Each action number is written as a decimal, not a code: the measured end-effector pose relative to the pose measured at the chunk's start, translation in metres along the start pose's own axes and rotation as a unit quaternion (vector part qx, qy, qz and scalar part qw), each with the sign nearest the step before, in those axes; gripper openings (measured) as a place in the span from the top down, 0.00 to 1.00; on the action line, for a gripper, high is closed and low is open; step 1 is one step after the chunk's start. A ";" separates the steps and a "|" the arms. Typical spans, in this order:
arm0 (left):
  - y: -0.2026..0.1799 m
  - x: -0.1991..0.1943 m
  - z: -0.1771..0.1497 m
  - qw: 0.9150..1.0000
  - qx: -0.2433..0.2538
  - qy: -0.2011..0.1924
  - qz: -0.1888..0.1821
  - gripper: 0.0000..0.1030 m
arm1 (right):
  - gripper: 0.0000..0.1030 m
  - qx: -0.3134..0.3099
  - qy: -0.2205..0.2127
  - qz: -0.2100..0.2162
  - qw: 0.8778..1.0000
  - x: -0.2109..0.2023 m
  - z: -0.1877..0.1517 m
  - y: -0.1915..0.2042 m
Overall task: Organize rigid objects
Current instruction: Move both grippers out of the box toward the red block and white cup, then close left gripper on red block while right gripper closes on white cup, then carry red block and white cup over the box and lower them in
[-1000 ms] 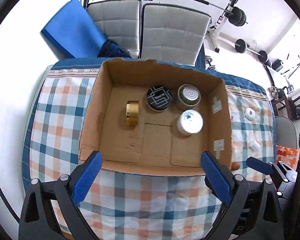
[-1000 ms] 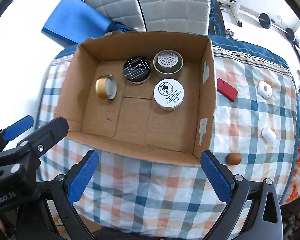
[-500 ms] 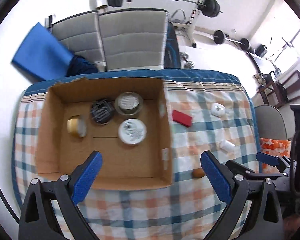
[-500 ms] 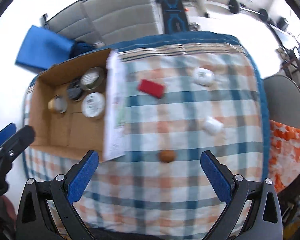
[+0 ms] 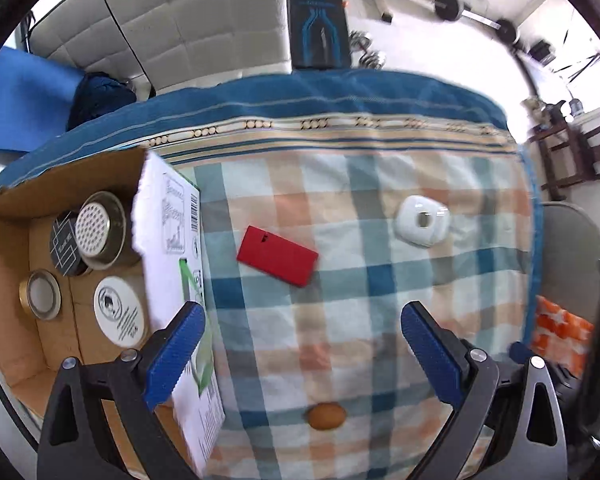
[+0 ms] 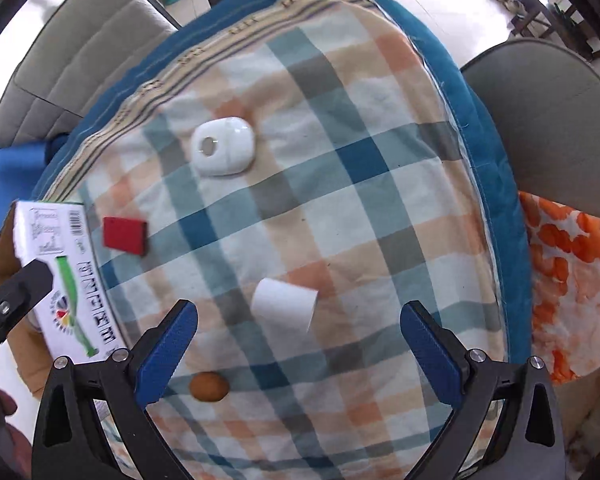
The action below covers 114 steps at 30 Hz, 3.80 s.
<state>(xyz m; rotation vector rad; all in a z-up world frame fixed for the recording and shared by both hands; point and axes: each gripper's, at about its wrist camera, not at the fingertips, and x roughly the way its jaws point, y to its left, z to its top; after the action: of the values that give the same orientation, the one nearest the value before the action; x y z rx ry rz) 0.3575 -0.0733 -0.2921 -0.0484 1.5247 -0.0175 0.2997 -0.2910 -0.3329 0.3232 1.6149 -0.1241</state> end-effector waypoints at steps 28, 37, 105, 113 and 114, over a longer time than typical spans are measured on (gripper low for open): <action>0.010 0.109 0.032 0.988 -0.109 0.108 0.022 0.27 | 0.22 0.034 0.055 0.019 0.998 0.061 0.008 0.001; 0.004 0.103 0.036 0.991 -0.091 0.094 0.012 0.44 | 0.53 0.052 0.054 0.009 0.997 0.079 -0.013 -0.001; -0.071 0.024 -0.114 0.994 0.089 0.034 -0.052 0.69 | 0.56 0.004 0.063 0.015 0.998 0.031 -0.045 -0.063; -0.037 -0.048 -0.109 0.992 0.070 -0.021 -0.103 0.69 | 0.56 -0.039 0.026 0.026 0.999 -0.020 -0.057 -0.018; -0.027 -0.062 -0.111 0.991 0.065 -0.031 -0.112 0.69 | 0.56 -0.047 0.020 0.031 0.998 -0.028 -0.059 -0.008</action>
<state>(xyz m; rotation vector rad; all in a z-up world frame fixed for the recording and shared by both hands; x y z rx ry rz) 0.2443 -0.0999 -0.2338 -0.1147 1.4462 -0.2930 0.2421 -0.2865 -0.3013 0.3045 1.6429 0.0043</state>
